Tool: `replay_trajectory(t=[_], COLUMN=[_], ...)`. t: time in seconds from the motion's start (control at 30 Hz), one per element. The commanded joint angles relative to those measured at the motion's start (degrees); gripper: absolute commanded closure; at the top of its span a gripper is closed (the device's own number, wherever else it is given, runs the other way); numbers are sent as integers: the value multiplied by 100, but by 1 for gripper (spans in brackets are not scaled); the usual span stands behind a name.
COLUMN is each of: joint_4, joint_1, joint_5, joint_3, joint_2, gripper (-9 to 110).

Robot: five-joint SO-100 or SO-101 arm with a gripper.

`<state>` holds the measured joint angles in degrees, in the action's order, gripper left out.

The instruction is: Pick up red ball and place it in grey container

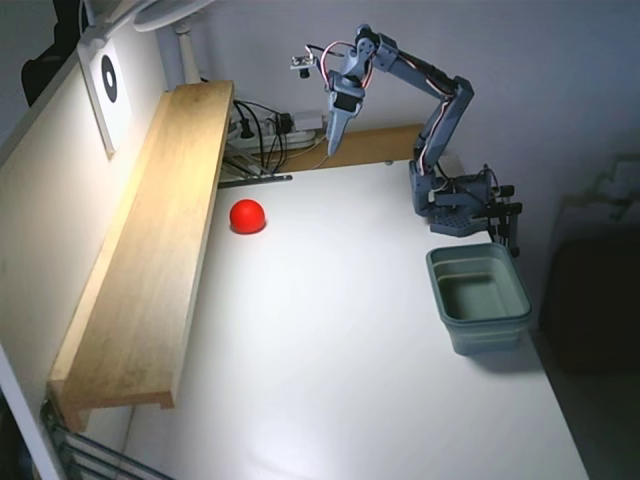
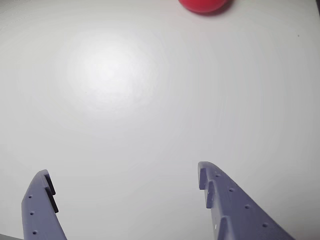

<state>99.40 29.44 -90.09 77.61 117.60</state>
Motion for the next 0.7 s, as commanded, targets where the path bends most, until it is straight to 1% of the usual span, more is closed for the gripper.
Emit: replay_trajectory(t=[0.0, 0.2, 0.67], joint_4=[60, 60, 60], joint_1=[99, 339, 340], joint_5=[9, 9, 9], joint_3=[-186, -186, -186], joint_2=[164, 164, 164], gripper=[63, 63, 63])
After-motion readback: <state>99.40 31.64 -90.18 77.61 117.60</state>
